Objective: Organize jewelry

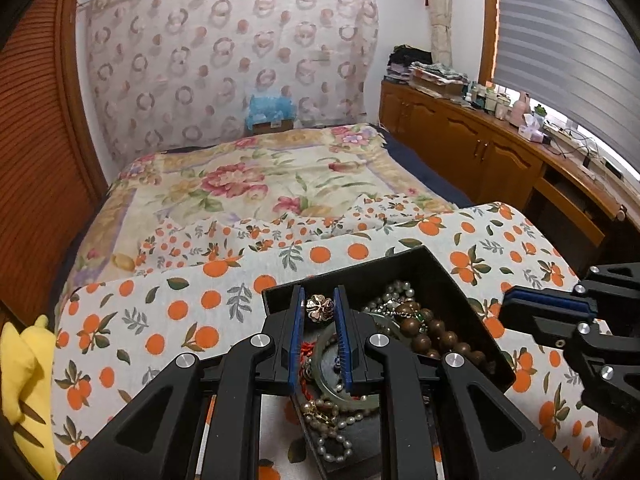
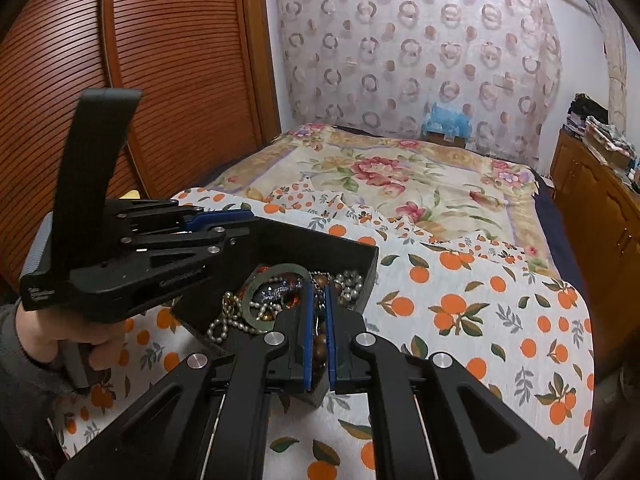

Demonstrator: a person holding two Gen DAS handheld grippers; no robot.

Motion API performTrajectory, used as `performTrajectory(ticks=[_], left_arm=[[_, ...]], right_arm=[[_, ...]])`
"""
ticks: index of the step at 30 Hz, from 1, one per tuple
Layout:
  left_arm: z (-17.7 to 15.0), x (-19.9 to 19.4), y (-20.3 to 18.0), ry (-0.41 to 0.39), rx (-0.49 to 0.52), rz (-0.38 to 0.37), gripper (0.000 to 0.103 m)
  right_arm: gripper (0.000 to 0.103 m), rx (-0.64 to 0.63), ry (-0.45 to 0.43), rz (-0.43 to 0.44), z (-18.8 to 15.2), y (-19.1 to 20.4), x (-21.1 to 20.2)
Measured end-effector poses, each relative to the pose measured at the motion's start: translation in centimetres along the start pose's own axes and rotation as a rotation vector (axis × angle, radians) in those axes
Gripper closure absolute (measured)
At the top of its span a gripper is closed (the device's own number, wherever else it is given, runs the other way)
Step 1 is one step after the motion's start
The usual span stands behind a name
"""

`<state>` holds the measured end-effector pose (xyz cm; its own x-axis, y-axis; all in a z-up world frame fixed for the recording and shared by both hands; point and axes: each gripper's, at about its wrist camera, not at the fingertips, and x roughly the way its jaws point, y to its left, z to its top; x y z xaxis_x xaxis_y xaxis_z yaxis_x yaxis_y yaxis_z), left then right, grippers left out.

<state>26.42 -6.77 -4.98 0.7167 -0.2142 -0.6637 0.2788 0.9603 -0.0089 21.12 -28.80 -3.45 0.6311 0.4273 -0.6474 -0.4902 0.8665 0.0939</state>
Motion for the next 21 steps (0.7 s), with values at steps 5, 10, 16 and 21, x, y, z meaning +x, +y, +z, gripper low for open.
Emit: performTrajectory(ticks=[5, 10, 16, 21], left_arm=[[-0.4, -0.6, 0.3, -0.01, -0.014, 0.005, 0.081], [-1.2, -1.9, 0.6, -0.019, -0.025, 0.004, 0.074], [-2.7, -4.7, 0.6, -0.057, -0.026, 0.012, 0.038], [-4.0, -6.7, 0.3, -0.088, -0.013, 0.033, 0.017]], right_arm=[[0.096, 0.012, -0.011, 0.0, -0.4, -0.2, -0.5], [0.096, 0.021, -0.02, -0.008, -1.0, -0.1, -1.0], [0.096, 0.05, -0.044, -0.026, -1.7, 0.0, -2.0], [0.065, 0.064, -0.072, -0.039, -2.4, 0.7, -3.4]])
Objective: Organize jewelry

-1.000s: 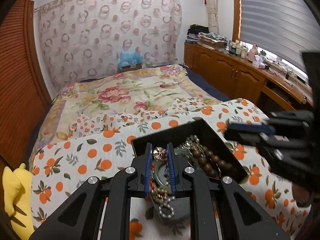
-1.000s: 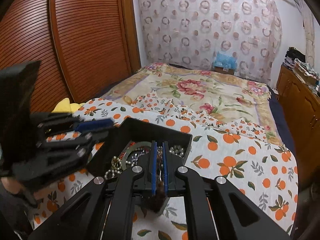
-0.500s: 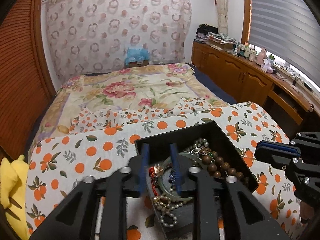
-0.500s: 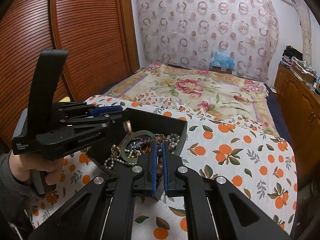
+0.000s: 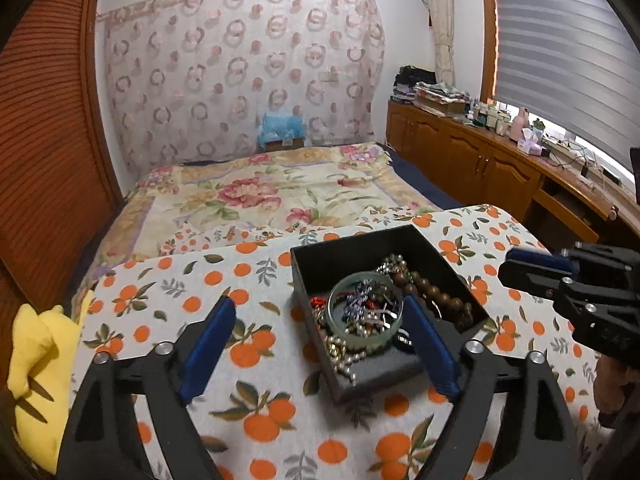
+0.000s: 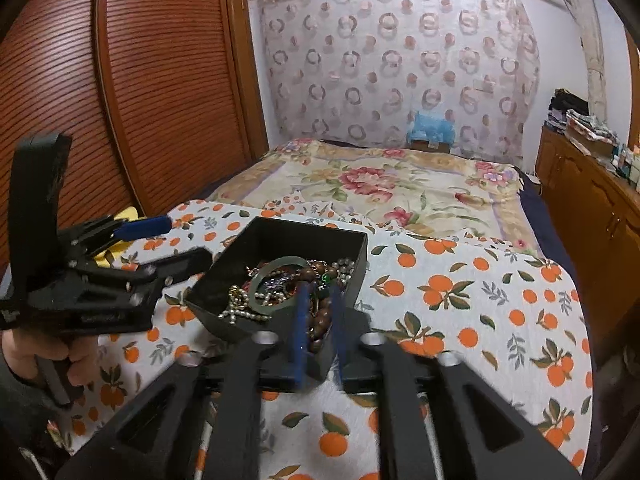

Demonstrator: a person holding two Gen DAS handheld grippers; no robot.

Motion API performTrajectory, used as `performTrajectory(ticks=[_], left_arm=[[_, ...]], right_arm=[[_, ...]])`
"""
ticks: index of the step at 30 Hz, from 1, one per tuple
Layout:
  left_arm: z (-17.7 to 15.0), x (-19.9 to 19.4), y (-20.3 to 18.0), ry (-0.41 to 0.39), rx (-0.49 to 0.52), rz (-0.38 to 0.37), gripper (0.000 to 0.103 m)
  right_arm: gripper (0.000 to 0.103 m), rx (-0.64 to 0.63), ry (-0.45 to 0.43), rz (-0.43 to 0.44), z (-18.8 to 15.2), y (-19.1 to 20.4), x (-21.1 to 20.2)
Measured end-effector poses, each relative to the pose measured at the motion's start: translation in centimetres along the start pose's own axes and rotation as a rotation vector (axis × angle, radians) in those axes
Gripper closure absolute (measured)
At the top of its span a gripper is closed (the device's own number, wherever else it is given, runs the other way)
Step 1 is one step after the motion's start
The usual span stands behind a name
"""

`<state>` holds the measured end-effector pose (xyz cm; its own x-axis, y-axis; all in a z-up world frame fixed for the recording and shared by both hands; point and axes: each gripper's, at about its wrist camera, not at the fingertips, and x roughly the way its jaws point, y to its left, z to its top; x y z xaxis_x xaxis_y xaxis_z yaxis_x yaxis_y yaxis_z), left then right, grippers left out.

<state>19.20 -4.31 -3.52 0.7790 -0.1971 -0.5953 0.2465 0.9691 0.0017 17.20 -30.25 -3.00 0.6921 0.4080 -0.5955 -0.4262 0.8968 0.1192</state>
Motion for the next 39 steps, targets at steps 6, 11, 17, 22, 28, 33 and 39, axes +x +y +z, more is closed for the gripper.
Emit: performTrajectory(ticks=[6, 11, 17, 22, 28, 33, 39], left_arm=[[-1.3, -2.3, -0.1, -0.024, -0.018, 0.021, 0.007], [-1.9, -4.1, -0.4, -0.026, -0.022, 0.046, 0.007], [-1.7, -7.1, -1.2, -0.077, -0.024, 0.069, 0.007], [-2.1, -9.6, -1.2, -0.103, -0.04, 0.089, 0.007], [-2.9, -11.5, -0.8, -0.109, -0.072, 0.097, 0.007], [-3.5, -12.3, -0.6, -0.111, -0.085, 0.108, 0.007], [-3.8, -12.4, -0.5, -0.114, -0.086, 0.113, 0.007]], right_arm=[[0.032, 0.022, -0.05, -0.02, -0.6, 0.6, -2.2], [0.01, 0.023, -0.085, -0.057, -1.3, 1.4, -3.9], [0.002, 0.051, -0.146, -0.098, -1.6, 2.2, -6.7], [0.002, 0.065, -0.18, -0.135, -2.1, 2.7, -8.6], [0.003, 0.092, -0.189, -0.142, -3.2, 2.8, -9.9], [0.003, 0.111, -0.197, -0.15, -3.6, 2.7, -10.3], [0.003, 0.111, -0.197, -0.151, -3.8, 2.6, -10.4]])
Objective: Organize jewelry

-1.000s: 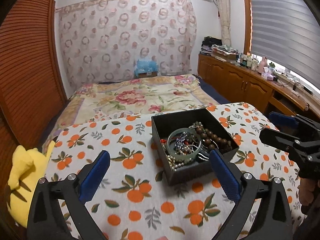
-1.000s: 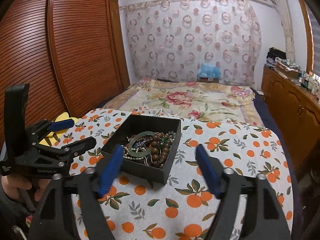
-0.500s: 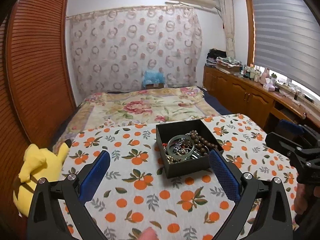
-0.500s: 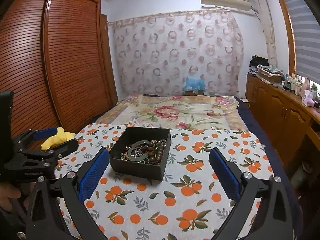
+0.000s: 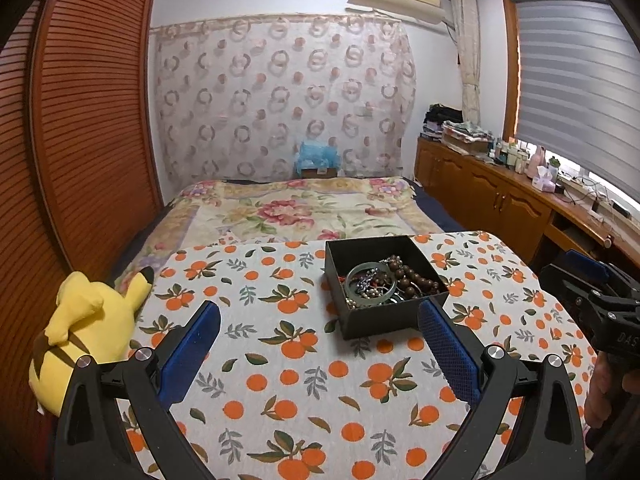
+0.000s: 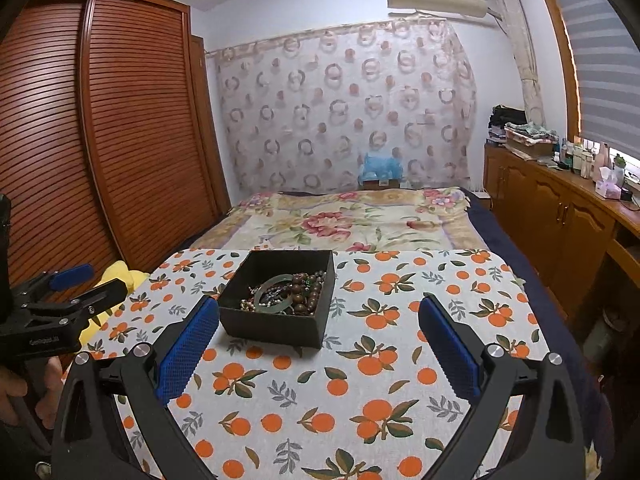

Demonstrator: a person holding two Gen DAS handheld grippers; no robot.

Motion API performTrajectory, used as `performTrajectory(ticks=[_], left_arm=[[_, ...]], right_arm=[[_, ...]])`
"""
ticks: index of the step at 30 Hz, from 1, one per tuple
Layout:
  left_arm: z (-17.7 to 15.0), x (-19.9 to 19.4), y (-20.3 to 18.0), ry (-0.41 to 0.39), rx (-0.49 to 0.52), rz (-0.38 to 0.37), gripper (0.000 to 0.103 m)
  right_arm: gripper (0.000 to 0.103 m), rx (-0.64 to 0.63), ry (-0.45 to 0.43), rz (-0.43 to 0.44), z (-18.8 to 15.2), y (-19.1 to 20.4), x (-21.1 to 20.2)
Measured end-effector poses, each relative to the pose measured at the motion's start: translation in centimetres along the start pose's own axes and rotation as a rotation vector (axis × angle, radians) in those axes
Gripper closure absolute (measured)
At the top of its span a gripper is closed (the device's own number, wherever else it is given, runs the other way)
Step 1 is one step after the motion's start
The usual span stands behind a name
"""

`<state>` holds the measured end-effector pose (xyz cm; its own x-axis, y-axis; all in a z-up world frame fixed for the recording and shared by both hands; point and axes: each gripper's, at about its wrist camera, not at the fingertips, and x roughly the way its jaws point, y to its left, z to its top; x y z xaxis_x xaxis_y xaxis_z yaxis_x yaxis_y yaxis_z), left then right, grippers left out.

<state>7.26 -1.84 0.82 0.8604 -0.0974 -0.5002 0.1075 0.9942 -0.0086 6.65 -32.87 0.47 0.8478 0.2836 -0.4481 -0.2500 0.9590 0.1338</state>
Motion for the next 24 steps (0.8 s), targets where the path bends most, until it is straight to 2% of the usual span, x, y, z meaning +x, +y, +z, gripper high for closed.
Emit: performTrajectory(ticks=[24], left_arm=[[-0.16, -0.15, -0.02, -0.001, -0.001, 0.003, 0.007]], right_arm=[[0.003, 0.001, 0.0, 0.001, 0.0, -0.01, 0.0]])
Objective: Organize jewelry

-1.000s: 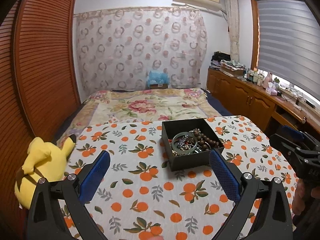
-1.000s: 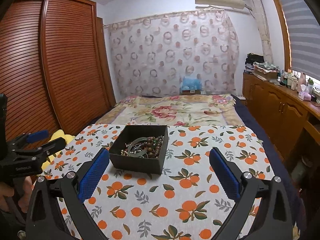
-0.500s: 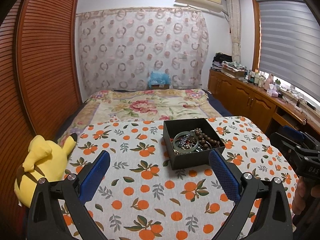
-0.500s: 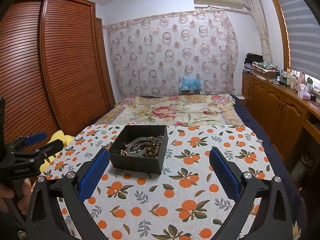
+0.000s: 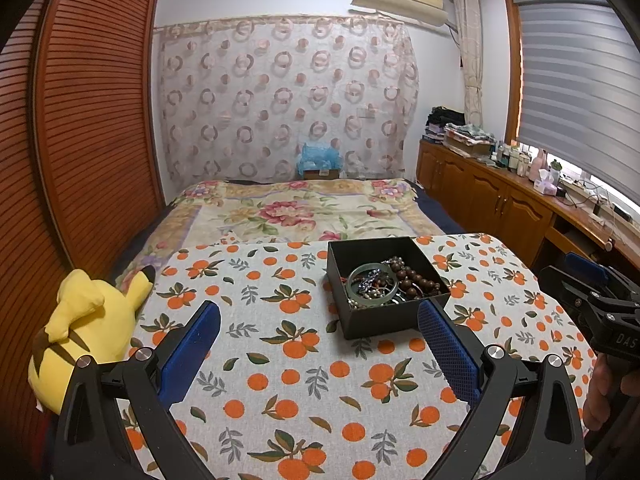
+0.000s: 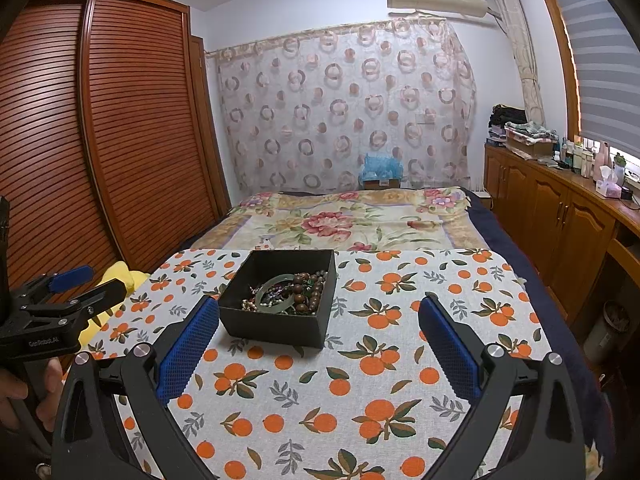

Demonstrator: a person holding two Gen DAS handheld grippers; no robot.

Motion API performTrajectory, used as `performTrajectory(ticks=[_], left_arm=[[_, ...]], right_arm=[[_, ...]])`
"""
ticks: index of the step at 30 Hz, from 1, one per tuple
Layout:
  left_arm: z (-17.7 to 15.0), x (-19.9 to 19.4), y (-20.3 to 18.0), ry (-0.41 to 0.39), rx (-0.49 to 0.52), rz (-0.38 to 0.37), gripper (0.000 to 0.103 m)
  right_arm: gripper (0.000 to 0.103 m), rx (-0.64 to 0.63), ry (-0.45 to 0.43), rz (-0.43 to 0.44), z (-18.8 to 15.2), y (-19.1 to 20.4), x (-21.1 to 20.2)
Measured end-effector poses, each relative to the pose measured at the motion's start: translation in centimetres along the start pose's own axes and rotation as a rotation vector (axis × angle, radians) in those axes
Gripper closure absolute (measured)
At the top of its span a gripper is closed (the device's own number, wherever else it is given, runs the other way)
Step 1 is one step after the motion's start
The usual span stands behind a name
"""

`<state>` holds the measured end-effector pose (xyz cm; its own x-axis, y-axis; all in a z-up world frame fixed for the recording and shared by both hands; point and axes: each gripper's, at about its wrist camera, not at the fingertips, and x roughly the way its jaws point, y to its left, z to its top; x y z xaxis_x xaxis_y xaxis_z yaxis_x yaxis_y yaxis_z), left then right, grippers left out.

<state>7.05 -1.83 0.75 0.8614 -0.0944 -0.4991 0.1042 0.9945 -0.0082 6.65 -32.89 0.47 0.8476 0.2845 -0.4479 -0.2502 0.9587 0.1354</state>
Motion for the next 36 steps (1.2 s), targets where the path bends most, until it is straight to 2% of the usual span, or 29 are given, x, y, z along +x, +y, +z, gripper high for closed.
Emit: performTrajectory(ticks=[36], left_arm=[[0.29, -0.78, -0.4, -0.014, 0.0, 0.007, 0.007]], right_arm=[[0.002, 0.003, -0.001, 0.001, 0.07, -0.07, -0.04]])
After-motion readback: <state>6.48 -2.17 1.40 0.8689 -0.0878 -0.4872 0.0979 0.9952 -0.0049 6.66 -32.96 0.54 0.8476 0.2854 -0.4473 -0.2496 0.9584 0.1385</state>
